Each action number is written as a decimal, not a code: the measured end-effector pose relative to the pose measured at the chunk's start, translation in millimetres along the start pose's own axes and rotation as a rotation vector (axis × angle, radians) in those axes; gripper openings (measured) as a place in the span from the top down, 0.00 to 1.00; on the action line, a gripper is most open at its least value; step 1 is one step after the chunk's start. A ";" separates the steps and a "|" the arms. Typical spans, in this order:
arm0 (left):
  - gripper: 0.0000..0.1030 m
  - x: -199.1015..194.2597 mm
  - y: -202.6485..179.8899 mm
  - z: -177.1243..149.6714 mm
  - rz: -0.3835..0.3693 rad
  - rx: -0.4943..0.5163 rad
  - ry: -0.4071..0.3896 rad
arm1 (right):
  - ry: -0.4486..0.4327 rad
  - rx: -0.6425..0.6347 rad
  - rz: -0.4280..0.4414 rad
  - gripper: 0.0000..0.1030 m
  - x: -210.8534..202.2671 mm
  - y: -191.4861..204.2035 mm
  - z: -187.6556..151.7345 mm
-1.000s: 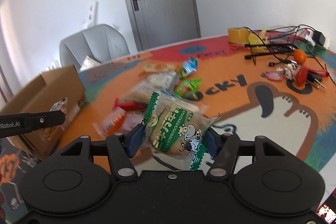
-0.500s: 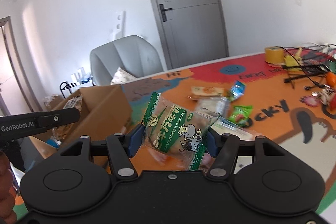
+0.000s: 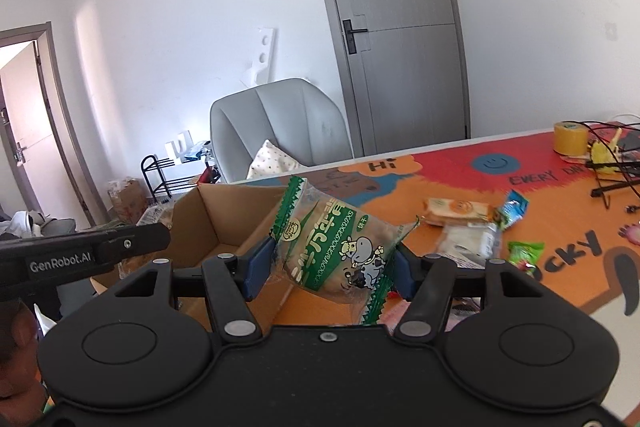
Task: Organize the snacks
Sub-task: 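Carry both held packets over the cardboard box, then open both tools to drop the packets into the box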
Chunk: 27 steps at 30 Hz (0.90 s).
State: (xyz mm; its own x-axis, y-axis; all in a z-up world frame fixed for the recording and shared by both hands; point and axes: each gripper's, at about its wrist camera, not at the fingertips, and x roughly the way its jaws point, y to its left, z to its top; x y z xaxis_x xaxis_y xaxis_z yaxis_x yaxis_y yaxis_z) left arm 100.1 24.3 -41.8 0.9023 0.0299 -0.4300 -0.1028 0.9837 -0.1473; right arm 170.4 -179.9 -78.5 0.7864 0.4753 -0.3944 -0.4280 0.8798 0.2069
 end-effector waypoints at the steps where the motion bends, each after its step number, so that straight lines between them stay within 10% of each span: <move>1: 0.84 1.7 3.4 0.3 0.002 -0.004 0.001 | -0.002 -0.003 0.003 0.42 1.4 1.8 1.2; 19: 0.82 39.2 59.2 9.4 0.052 -0.089 0.053 | -0.012 -0.005 0.082 0.42 40.4 41.7 15.7; 27: 0.64 27.6 79.3 10.0 0.083 -0.134 0.048 | 0.020 -0.007 0.125 0.41 60.3 63.9 15.7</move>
State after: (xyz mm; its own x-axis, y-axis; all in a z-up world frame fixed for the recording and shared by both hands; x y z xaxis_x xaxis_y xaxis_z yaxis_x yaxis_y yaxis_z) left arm 121.0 104.9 -56.5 0.8679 0.0983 -0.4870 -0.2338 0.9457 -0.2257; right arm 197.5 -94.9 -75.1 0.7176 0.5811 -0.3839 -0.5254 0.8135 0.2493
